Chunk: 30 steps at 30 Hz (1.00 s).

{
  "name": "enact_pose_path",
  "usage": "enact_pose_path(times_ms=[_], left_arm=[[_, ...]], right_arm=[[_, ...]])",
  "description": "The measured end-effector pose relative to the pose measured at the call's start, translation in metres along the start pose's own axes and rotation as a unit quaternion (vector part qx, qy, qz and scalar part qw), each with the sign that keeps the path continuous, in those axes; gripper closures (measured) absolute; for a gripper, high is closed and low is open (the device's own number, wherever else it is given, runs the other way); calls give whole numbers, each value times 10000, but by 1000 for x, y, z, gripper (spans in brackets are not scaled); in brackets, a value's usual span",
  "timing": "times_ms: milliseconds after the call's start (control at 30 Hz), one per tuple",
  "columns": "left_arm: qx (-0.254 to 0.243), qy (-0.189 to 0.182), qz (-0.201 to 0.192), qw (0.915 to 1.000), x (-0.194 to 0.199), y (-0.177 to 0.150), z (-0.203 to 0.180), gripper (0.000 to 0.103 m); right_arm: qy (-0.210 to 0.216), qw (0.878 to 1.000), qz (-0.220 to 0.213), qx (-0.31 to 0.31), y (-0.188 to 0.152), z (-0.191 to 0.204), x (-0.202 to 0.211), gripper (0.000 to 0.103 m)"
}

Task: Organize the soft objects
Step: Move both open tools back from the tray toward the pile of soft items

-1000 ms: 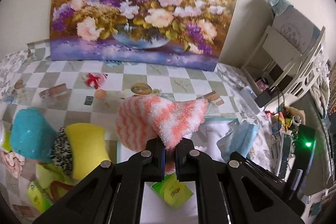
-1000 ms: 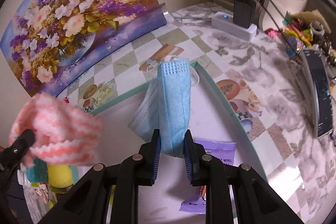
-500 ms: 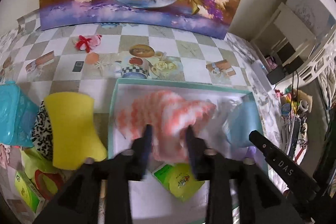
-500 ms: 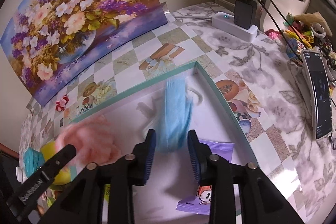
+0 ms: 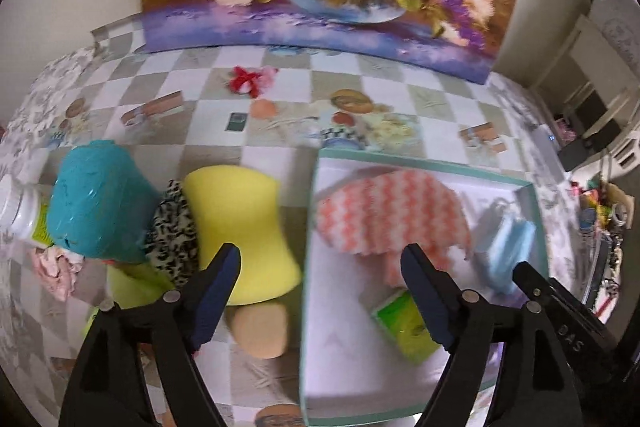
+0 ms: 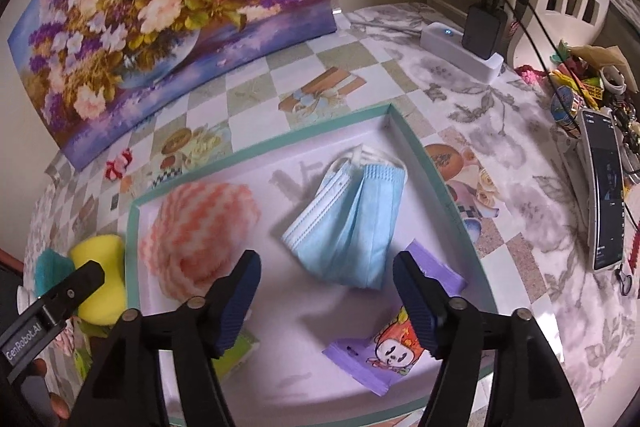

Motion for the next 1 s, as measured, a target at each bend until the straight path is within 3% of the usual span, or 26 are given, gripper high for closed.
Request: enact_pose_path(times_ms=[67, 467, 533, 600, 1000], left_arm=[[76, 139, 67, 9999, -3, -1, 5, 13], [406, 356, 44, 9985, 4, -7, 30, 12], [450, 408, 6, 9982, 7, -9, 33, 6], [471, 469, -79, 9978, 12, -10, 36, 1], [657, 502, -570, 9949, 48, -17, 58, 0]], right_arm=[[-16, 10000, 32, 65, -2, 2, -1, 22], [-103, 9994, 123, 310, -12, 12, -1, 7], [-107, 9993, 72, 338, -13, 13, 1, 0], [-185, 9991, -12, 383, -15, 14, 4, 0], [-29, 9983, -234, 536, -26, 31, 20, 0]])
Point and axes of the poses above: each gripper's, at about its wrist camera, not at the fingertips, and x roughly against the way its jaws point, z to its left, y to its top, the point moved 1 cm from there along -x, roughly the way its jaws point, and after that the axes turned 11 degrees about -y, right-handed, at the moved point
